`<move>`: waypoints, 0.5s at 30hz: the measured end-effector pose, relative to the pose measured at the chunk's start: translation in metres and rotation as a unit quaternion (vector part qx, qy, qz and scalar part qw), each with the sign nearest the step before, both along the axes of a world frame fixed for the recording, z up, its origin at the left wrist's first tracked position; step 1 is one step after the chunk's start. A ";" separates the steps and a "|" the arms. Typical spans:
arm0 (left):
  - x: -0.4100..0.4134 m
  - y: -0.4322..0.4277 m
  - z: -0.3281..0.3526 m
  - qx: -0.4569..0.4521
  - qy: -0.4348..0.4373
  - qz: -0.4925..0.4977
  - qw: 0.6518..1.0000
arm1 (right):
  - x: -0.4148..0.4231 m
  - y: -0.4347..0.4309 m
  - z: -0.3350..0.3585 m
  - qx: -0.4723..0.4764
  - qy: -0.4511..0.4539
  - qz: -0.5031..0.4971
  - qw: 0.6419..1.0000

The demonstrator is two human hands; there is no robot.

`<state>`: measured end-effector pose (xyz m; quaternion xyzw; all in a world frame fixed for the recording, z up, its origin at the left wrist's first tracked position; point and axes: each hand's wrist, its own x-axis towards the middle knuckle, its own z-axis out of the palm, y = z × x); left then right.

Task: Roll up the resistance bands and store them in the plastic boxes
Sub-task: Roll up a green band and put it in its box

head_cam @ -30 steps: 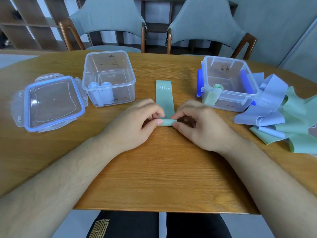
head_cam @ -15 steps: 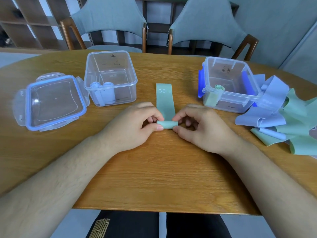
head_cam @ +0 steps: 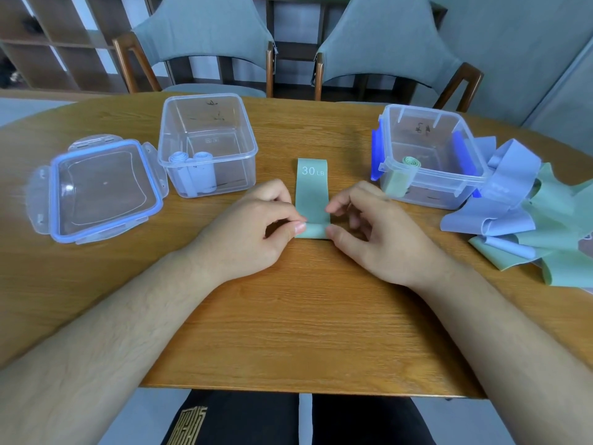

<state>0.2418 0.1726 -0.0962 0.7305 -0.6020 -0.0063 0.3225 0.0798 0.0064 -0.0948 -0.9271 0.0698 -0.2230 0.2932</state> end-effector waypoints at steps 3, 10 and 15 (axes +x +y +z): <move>0.000 -0.001 -0.001 -0.002 0.006 0.006 1.000 | 0.000 -0.001 0.001 0.006 0.002 0.015 1.000; -0.004 -0.003 0.001 -0.006 0.003 -0.013 1.000 | 0.005 -0.003 -0.002 -0.003 -0.011 -0.009 1.000; 0.003 -0.006 -0.004 0.015 0.009 -0.005 1.000 | 0.004 -0.003 -0.003 -0.017 0.003 -0.016 1.000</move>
